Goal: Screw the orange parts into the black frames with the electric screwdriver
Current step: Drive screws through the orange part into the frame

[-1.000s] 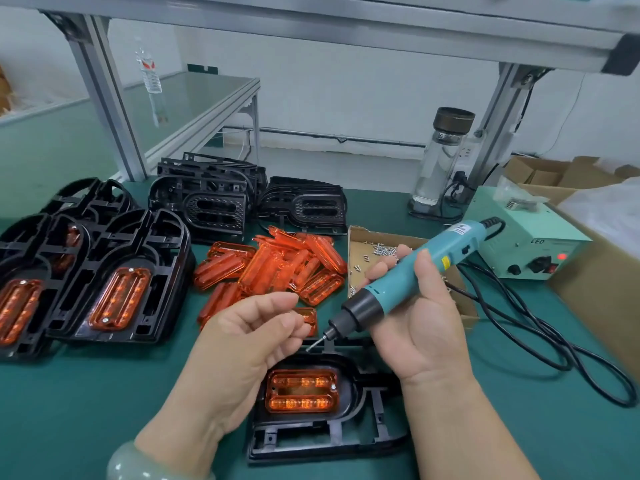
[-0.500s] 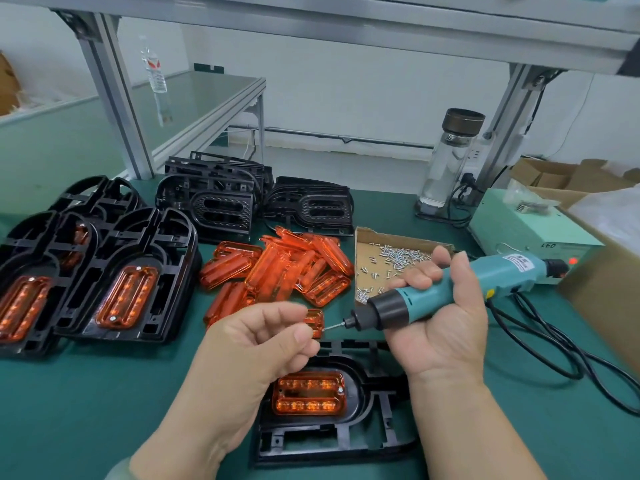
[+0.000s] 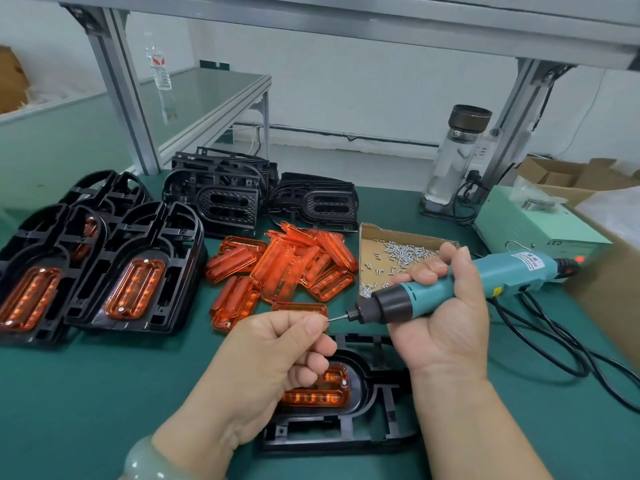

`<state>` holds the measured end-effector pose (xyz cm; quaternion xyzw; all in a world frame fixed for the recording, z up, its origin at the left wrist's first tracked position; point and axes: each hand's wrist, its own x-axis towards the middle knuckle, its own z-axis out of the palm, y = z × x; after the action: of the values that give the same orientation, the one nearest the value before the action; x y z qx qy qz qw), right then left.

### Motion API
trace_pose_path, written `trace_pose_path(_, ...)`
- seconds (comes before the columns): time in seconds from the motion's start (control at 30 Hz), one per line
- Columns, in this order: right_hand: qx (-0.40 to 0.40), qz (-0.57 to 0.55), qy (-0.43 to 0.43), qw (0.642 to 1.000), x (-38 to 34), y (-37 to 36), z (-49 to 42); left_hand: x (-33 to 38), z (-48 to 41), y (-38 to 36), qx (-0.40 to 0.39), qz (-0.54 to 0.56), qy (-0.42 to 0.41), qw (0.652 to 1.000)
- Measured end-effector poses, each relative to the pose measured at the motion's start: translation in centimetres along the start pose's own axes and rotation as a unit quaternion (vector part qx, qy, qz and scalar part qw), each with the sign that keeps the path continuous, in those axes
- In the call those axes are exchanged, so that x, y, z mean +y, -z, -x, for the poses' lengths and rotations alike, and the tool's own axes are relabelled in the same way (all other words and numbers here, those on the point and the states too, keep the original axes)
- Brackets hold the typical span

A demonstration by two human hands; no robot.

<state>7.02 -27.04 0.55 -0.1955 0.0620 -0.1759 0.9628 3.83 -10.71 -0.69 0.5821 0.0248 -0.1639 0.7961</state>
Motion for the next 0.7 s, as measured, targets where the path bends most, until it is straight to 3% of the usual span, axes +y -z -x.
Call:
trace_pose_path(0.37, -0.004, 0.005, 0.002, 1.0, 0.05, -0.06, 0.14, -0.05, -0.11, 0.25, -0.013, 0.058, 0.017, 0.998)
trace_pose_path(0.7, -0.007, 0.012, 0.013, 1.0, 0.18, -0.37, 0.31, -0.16, -0.02, 0.25, -0.032, 0.014, -0.008, 0.999)
